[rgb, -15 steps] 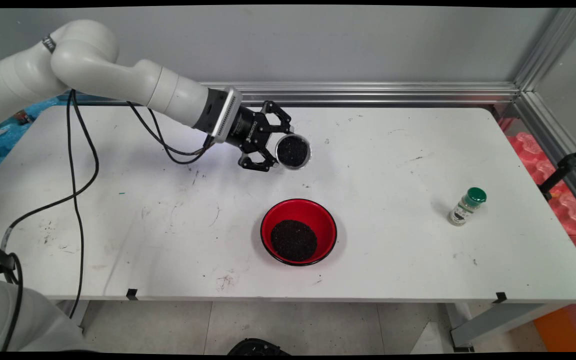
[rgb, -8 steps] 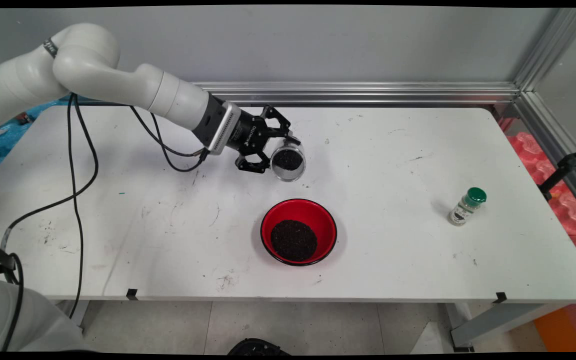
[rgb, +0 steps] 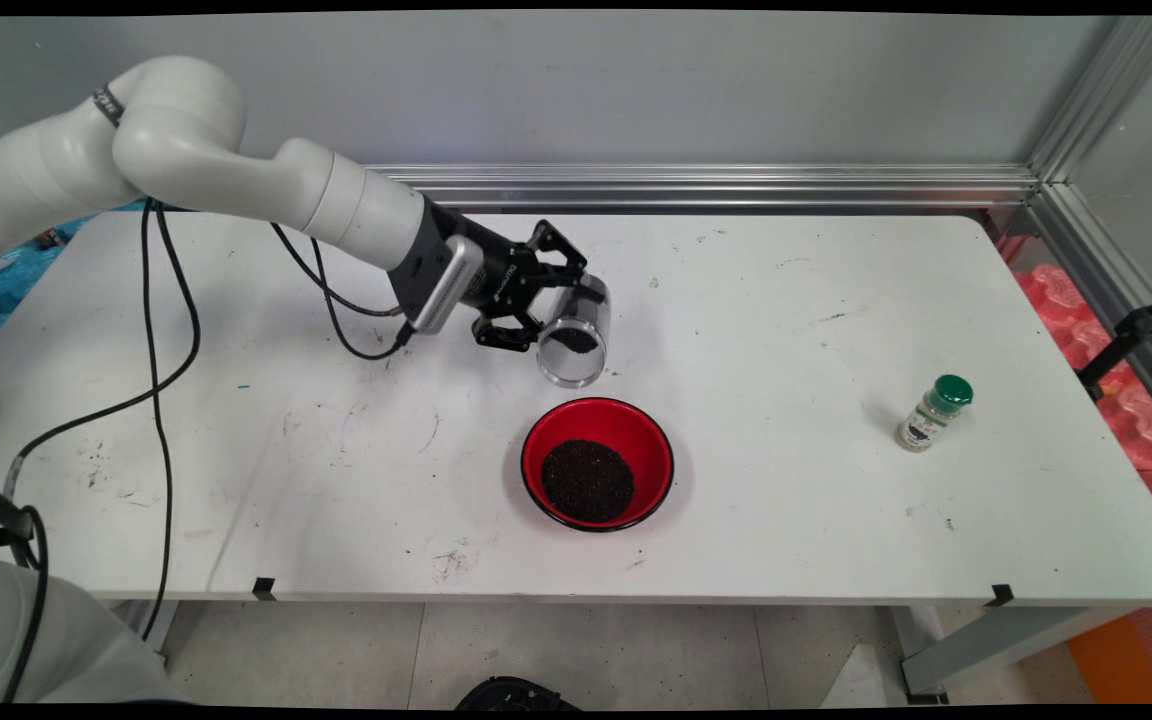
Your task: Pour the black seasoning powder in the red bowl
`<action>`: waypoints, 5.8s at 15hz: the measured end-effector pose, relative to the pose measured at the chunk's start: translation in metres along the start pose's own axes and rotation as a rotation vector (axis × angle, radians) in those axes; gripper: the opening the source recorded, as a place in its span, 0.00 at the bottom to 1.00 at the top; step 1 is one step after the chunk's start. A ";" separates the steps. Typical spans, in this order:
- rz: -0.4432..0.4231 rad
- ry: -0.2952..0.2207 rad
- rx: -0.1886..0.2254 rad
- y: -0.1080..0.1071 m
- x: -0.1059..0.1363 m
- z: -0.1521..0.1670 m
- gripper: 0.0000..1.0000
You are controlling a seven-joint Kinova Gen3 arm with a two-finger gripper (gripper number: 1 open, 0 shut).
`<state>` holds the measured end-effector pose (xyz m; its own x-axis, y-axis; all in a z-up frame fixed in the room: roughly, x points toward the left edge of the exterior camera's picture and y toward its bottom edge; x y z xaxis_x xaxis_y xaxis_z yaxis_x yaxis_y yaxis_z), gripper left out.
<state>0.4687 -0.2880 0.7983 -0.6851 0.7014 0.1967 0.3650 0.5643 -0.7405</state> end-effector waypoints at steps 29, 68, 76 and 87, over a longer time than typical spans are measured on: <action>0.541 -0.066 0.055 -0.011 0.041 0.025 0.00; 1.006 -0.186 0.141 -0.014 0.081 0.019 0.00; 1.043 -0.193 0.152 -0.014 0.084 0.018 0.00; 0.958 -0.192 0.161 -0.016 0.083 0.017 0.00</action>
<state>0.3951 -0.2468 0.8156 -0.2407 0.7396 -0.6285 0.7382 -0.2809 -0.6133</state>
